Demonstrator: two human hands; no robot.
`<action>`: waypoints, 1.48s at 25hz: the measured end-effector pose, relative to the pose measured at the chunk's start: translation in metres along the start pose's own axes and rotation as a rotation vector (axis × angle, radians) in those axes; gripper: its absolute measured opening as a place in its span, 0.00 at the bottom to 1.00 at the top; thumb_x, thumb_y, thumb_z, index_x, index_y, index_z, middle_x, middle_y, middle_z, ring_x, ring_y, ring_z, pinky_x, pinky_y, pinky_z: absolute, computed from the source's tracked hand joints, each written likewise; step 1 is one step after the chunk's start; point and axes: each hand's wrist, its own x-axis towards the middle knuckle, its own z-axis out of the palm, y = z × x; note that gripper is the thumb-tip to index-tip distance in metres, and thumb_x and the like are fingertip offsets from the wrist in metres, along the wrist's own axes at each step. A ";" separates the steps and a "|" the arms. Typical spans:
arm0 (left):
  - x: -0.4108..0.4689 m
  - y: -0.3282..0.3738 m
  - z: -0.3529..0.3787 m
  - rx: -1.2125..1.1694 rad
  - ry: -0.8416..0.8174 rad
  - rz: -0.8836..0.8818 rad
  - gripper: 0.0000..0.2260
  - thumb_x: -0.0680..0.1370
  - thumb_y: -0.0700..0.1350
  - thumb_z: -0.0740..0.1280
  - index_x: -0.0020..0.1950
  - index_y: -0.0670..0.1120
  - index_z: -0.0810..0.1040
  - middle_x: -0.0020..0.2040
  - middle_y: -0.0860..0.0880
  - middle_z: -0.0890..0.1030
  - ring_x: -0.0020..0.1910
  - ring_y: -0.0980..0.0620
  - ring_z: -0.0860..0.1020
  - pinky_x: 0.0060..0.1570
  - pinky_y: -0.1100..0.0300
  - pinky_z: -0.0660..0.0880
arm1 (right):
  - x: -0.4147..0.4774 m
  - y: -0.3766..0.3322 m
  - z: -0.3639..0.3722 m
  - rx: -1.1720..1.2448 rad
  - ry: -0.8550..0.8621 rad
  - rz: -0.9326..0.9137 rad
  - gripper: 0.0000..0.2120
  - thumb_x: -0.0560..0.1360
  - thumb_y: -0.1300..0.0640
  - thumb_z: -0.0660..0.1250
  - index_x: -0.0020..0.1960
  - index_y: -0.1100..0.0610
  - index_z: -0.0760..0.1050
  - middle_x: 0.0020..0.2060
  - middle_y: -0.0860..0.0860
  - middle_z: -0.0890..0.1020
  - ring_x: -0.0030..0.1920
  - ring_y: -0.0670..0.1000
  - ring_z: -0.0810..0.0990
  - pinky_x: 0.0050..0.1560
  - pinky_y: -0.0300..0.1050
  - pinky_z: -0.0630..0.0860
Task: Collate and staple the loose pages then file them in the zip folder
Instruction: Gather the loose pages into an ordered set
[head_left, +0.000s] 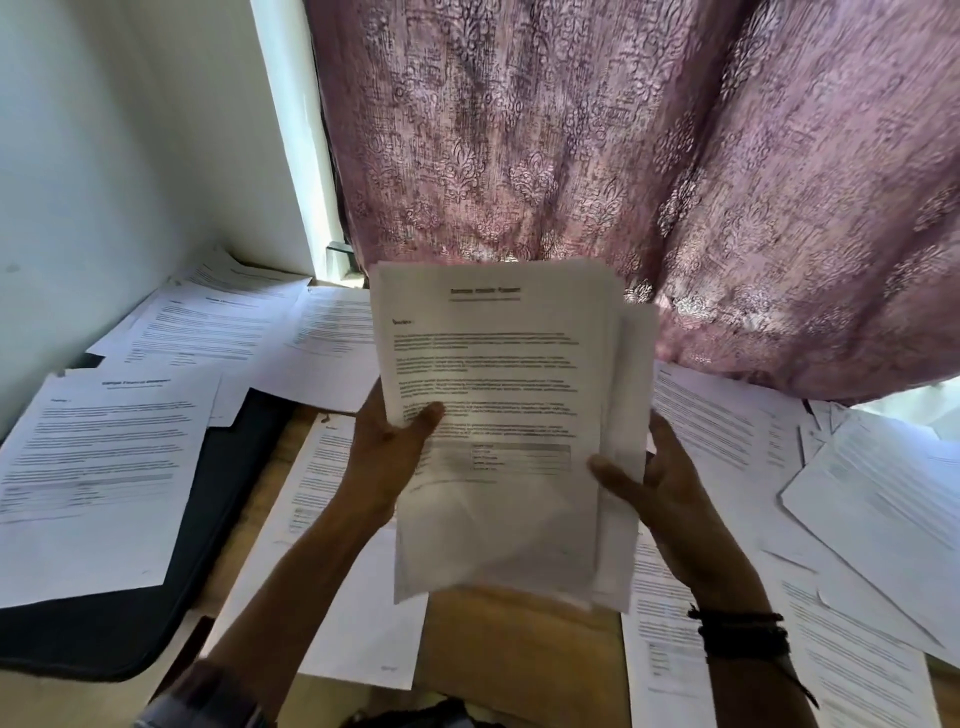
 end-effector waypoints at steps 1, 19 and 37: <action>-0.001 0.001 0.006 0.042 0.005 0.050 0.15 0.76 0.37 0.70 0.57 0.54 0.77 0.51 0.55 0.84 0.51 0.52 0.83 0.47 0.58 0.81 | 0.001 0.004 0.001 -0.111 0.028 -0.039 0.28 0.71 0.54 0.75 0.69 0.51 0.70 0.58 0.50 0.83 0.58 0.53 0.83 0.56 0.55 0.80; -0.017 -0.049 0.021 0.126 -0.403 -0.163 0.18 0.71 0.56 0.74 0.58 0.53 0.78 0.51 0.56 0.85 0.51 0.54 0.83 0.48 0.53 0.82 | -0.041 0.080 -0.002 0.056 0.232 0.056 0.13 0.77 0.64 0.68 0.62 0.61 0.76 0.55 0.54 0.85 0.55 0.56 0.84 0.51 0.50 0.82; -0.053 -0.077 0.062 0.103 -0.391 -0.338 0.10 0.74 0.40 0.71 0.53 0.51 0.79 0.50 0.51 0.85 0.46 0.49 0.85 0.45 0.49 0.83 | -0.170 0.135 -0.185 -0.850 1.065 0.900 0.42 0.66 0.39 0.76 0.67 0.66 0.68 0.65 0.69 0.67 0.67 0.69 0.65 0.65 0.65 0.65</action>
